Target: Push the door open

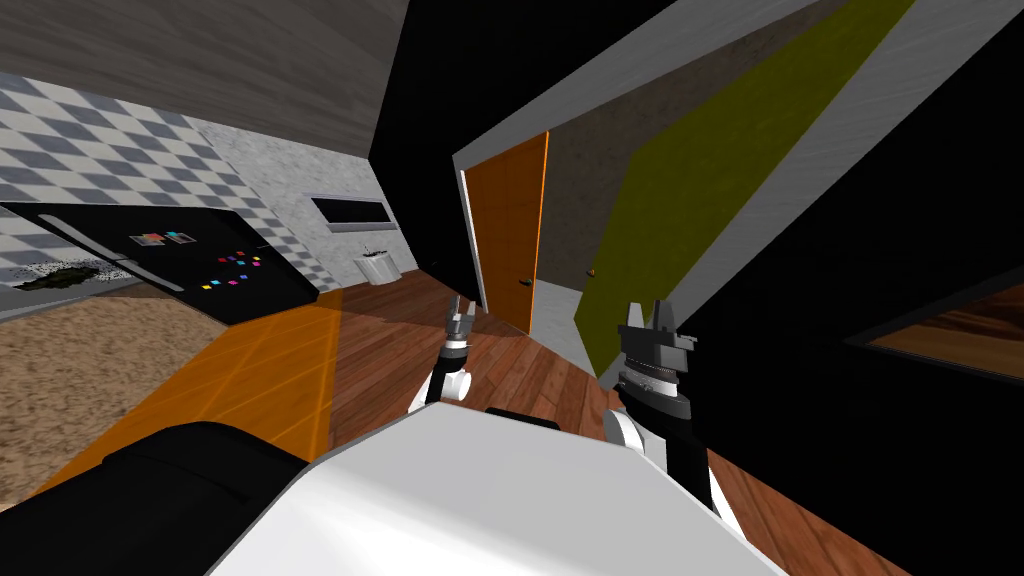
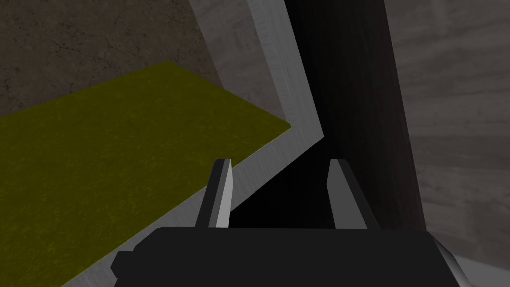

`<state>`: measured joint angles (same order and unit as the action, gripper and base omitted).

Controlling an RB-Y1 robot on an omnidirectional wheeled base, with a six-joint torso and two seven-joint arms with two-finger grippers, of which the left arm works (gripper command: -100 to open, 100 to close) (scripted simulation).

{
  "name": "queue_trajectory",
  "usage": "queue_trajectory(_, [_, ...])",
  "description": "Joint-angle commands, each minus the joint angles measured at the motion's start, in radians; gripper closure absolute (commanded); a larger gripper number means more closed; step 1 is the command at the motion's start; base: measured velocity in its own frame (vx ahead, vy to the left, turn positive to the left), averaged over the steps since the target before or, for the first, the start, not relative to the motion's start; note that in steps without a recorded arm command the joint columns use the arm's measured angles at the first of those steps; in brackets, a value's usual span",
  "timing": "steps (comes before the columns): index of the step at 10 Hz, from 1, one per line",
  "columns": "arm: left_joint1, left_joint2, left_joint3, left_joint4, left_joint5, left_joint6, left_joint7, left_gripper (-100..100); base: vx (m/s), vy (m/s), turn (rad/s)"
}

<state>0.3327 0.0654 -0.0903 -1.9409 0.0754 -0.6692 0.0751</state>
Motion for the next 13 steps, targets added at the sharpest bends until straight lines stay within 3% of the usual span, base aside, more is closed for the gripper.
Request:
queue_trajectory(1, [-0.012, 0.001, -0.009, 0.030, -0.007, 0.000, 0.000, -100, 0.107, 0.014, -0.012])
queue_trajectory(13, [-0.118, 0.024, -0.056, 0.309, -0.051, -0.029, 0.024, -100, 0.100, 0.021, -0.011])
